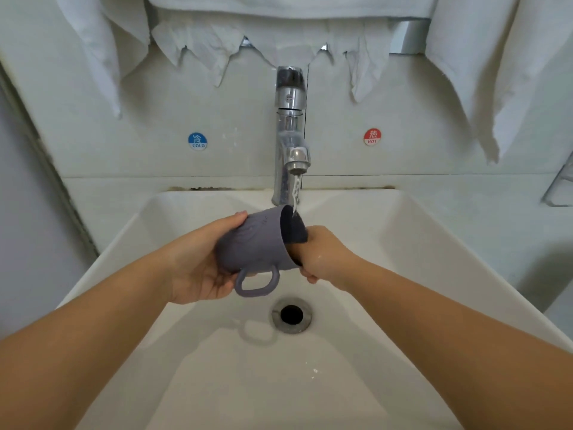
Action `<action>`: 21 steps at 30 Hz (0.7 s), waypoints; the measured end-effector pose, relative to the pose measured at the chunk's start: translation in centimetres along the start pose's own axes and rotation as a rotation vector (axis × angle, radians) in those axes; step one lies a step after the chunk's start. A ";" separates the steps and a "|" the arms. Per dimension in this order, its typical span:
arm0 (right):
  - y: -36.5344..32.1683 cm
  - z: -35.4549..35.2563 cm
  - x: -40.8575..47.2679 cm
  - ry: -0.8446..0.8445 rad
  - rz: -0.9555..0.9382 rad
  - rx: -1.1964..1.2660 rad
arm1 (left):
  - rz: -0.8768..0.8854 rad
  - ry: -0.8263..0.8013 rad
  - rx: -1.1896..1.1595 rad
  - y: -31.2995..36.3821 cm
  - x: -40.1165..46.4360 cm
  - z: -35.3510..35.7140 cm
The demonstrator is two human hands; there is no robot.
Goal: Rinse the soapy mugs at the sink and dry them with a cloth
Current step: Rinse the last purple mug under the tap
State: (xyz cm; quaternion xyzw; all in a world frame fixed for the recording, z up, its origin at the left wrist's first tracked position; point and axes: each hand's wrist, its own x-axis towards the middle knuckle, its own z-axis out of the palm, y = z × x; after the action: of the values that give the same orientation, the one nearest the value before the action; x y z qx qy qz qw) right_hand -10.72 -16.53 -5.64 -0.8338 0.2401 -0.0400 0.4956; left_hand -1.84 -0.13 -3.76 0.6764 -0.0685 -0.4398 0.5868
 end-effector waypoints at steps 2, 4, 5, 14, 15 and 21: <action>0.0 0.1 0.1 0.039 -0.026 -0.001 | 0.012 0.005 -0.030 -0.2 -0.1 0.1; 0.0 0.4 -0.1 -0.005 -0.038 0.033 | 0.046 0.017 -0.100 -0.5 -0.1 0.0; -0.1 0.6 -0.3 -0.041 -0.044 0.059 | 0.058 0.009 -0.156 -0.6 -0.1 0.0; -0.1 0.5 -0.2 0.081 -0.123 -0.028 | 0.049 -0.093 -0.374 -0.9 0.0 1.2; 0.1 0.3 0.0 0.112 -0.138 -0.020 | 0.048 -0.086 -0.385 -0.9 0.1 1.4; 0.3 0.0 -0.2 0.090 -0.183 -0.064 | 0.025 -0.083 -0.338 -0.4 -0.2 1.3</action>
State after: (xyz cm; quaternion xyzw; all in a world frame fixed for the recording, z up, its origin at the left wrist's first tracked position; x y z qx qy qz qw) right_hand -11.00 -16.51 -5.85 -0.8650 0.1860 -0.1146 0.4517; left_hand -3.07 -0.83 -3.91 0.5484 -0.0262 -0.4653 0.6943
